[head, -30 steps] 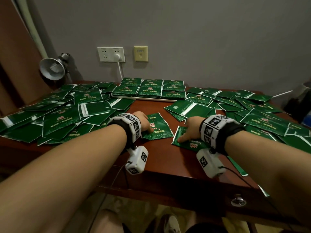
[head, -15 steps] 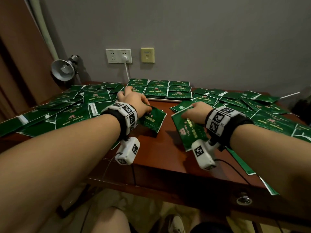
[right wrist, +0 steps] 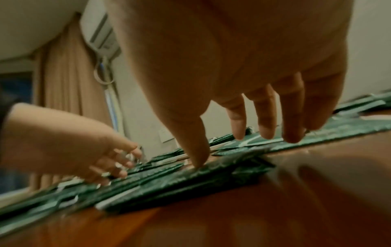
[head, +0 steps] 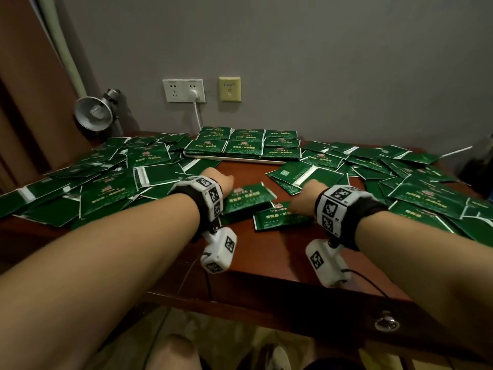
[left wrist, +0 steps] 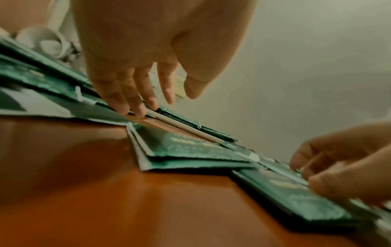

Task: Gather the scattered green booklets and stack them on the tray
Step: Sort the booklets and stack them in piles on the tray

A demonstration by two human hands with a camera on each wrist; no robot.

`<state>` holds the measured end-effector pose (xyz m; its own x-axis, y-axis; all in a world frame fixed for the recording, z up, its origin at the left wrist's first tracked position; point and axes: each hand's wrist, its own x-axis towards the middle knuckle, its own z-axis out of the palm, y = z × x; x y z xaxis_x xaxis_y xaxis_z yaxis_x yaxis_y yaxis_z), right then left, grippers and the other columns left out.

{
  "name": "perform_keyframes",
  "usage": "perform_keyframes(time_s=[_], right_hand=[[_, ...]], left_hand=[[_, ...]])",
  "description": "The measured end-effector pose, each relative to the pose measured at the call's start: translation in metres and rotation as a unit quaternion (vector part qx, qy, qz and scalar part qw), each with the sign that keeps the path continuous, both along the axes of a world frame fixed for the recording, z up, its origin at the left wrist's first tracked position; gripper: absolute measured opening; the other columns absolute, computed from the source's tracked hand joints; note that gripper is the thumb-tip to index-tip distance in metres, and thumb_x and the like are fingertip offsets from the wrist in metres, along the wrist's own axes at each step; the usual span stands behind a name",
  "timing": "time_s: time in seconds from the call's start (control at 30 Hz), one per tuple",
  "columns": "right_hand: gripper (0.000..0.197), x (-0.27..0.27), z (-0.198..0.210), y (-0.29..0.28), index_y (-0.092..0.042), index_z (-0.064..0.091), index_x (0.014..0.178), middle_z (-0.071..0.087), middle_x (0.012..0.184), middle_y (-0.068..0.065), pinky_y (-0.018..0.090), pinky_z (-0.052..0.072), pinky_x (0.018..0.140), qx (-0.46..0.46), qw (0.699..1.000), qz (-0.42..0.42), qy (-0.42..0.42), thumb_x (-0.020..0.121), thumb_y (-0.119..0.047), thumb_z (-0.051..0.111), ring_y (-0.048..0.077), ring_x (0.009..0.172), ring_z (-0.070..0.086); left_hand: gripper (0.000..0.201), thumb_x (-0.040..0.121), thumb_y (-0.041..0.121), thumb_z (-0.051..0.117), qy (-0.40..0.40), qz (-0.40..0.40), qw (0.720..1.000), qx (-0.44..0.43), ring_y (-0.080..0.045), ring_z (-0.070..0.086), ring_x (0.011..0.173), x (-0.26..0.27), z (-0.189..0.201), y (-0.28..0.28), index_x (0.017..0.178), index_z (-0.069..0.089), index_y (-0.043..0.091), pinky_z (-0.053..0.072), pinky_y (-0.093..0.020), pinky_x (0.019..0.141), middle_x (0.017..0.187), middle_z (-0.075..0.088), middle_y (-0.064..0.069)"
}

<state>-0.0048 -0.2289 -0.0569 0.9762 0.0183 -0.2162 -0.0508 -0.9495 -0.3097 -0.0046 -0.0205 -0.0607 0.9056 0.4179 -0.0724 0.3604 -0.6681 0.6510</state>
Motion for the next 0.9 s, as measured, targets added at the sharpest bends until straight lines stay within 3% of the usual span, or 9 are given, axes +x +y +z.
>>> perform_keyframes(time_s=[0.03, 0.1, 0.23, 0.33, 0.4, 0.53, 0.67, 0.8, 0.9], right_hand=[[0.029, -0.002, 0.0, 0.001, -0.009, 0.055, 0.095, 0.059, 0.1, 0.009, 0.028, 0.048, 0.071, -0.043, 0.999, 0.005, -0.018, 0.086, -0.035, 0.065, 0.022, 0.087, 0.058], [0.051, -0.003, 0.0, 0.004, -0.012, 0.051, 0.116, 0.053, 0.117, 0.011, 0.03, 0.046, 0.076, -0.089, 0.995, 0.022, -0.038, 0.082, -0.047, 0.066, 0.025, 0.097, 0.055], [0.07, 0.003, -0.004, 0.012, -0.02, 0.054, 0.121, 0.056, 0.116, 0.005, 0.037, 0.049, 0.091, -0.119, 0.985, 0.11, -0.054, 0.068, -0.064, 0.069, 0.026, 0.105, 0.055], [0.077, 0.001, -0.006, 0.016, -0.021, 0.05, 0.122, 0.057, 0.118, 0.0, 0.036, 0.047, 0.093, -0.15, 0.97, 0.189, -0.026, 0.063, -0.064, 0.076, 0.025, 0.111, 0.052], [0.084, -0.001, -0.008, 0.017, -0.021, 0.046, 0.126, 0.055, 0.122, 0.001, 0.038, 0.047, 0.093, -0.161, 0.962, 0.22, -0.029, 0.061, -0.063, 0.078, 0.025, 0.114, 0.049], [0.077, -0.003, -0.005, 0.018, -0.018, 0.048, 0.121, 0.058, 0.115, 0.003, 0.032, 0.046, 0.08, -0.185, 0.951, 0.246, -0.03, 0.065, -0.064, 0.075, 0.023, 0.103, 0.054], [0.067, -0.007, -0.006, 0.014, -0.013, 0.042, 0.117, 0.06, 0.108, 0.003, 0.03, 0.048, 0.072, -0.15, 0.958, 0.243, -0.022, 0.074, -0.053, 0.073, 0.021, 0.089, 0.058], [0.093, -0.014, -0.007, 0.007, -0.014, 0.034, 0.126, 0.059, 0.109, 0.002, 0.031, 0.05, 0.077, -0.155, 0.958, 0.243, -0.005, 0.063, -0.068, 0.075, 0.02, 0.093, 0.059], [0.092, -0.012, -0.003, 0.003, -0.014, 0.034, 0.125, 0.058, 0.112, 0.003, 0.03, 0.049, 0.076, -0.166, 0.955, 0.246, -0.011, 0.062, -0.063, 0.078, 0.02, 0.093, 0.058]], left_hand=[[0.038, 0.093, 0.034, 0.053, 0.005, -0.008, 0.999, 0.035, -0.031, 0.061, 0.091, 0.0, -0.003, -0.003, 0.104, 0.064, -0.001, 0.045, -0.03, 0.075, 0.1, 0.066, -0.012], [0.048, 0.093, 0.04, 0.053, 0.016, -0.038, 0.995, 0.089, -0.031, 0.061, 0.106, 0.001, -0.006, -0.005, 0.121, 0.061, 0.002, 0.047, -0.031, 0.082, 0.119, 0.065, -0.013], [0.081, 0.081, 0.06, 0.064, 0.066, -0.16, 0.976, 0.13, -0.025, 0.048, 0.128, -0.005, -0.01, -0.003, 0.144, 0.04, 0.015, 0.041, -0.033, 0.1, 0.143, 0.047, -0.007], [0.097, 0.067, 0.066, 0.073, 0.103, -0.209, 0.942, 0.243, -0.029, 0.04, 0.13, -0.01, -0.017, -0.005, 0.145, 0.035, 0.024, 0.038, -0.04, 0.107, 0.143, 0.043, -0.007], [0.099, 0.067, 0.063, 0.076, 0.105, -0.218, 0.931, 0.272, -0.03, 0.037, 0.13, -0.012, -0.018, -0.007, 0.147, 0.033, 0.024, 0.037, -0.04, 0.105, 0.14, 0.042, -0.008], [0.09, 0.072, 0.052, 0.075, 0.115, -0.239, 0.923, 0.278, -0.031, 0.041, 0.126, -0.013, -0.012, -0.012, 0.147, 0.032, 0.025, 0.04, -0.04, 0.104, 0.136, 0.041, -0.01], [0.09, 0.072, 0.04, 0.077, 0.141, -0.249, 0.922, 0.262, -0.031, 0.052, 0.112, -0.015, -0.007, -0.016, 0.146, 0.029, 0.023, 0.051, -0.041, 0.094, 0.134, 0.035, -0.011], [0.099, 0.071, 0.034, 0.079, 0.142, -0.252, 0.926, 0.243, -0.024, 0.06, 0.099, -0.016, 0.0, -0.011, 0.149, 0.02, 0.016, 0.057, -0.04, 0.082, 0.119, 0.055, -0.008], [0.102, 0.069, 0.032, 0.081, 0.115, -0.243, 0.925, 0.267, -0.026, 0.058, 0.106, -0.017, 0.006, -0.009, 0.149, 0.02, 0.016, 0.055, -0.04, 0.088, 0.124, 0.053, -0.008]])
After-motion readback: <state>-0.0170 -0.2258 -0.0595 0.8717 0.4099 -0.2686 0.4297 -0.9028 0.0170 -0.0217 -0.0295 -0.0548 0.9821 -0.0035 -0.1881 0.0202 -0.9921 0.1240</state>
